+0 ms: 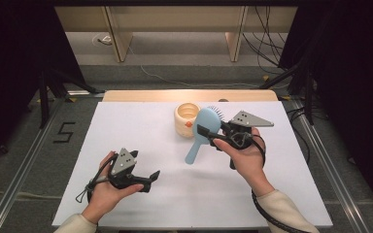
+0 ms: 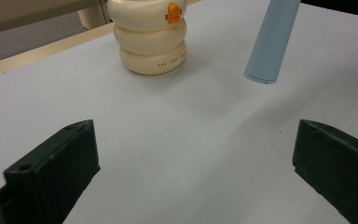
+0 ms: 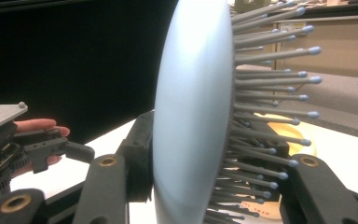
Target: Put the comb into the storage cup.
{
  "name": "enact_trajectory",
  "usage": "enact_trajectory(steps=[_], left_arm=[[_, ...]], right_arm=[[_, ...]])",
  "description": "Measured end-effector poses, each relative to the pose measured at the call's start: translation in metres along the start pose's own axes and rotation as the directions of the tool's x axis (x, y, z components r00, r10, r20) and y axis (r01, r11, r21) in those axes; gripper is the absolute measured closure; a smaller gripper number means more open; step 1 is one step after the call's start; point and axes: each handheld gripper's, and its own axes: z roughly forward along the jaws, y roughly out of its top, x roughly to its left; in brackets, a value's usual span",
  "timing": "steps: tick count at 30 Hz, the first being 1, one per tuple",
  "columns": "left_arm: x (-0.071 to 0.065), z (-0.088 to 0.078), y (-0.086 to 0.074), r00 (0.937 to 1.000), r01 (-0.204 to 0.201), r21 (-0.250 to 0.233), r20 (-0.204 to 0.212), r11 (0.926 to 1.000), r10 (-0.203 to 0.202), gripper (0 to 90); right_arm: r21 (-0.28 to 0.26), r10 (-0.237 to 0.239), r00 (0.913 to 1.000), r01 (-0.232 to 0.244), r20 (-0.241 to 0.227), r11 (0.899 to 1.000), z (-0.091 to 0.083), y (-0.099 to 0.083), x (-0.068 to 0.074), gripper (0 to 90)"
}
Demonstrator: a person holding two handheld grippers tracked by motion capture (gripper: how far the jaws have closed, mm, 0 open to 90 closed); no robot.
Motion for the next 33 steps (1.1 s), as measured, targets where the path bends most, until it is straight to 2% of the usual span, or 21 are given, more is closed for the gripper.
enact_trajectory(steps=[8,33], left_arm=[[0.001,0.001,-0.001,1.0000,-0.002,0.005,0.002,1.0000,0.002,0.0],[0.004,-0.001,0.000,0.9999,0.010,-0.005,-0.009,0.9999,-0.010,0.0]], right_arm=[[0.000,-0.002,0.9998,0.002,0.020,1.000,0.000,0.003,-0.003,52.0],[-0.021,-0.016,0.9994,0.017,0.031,1.000,0.006,0.017,-0.005,51.9]])
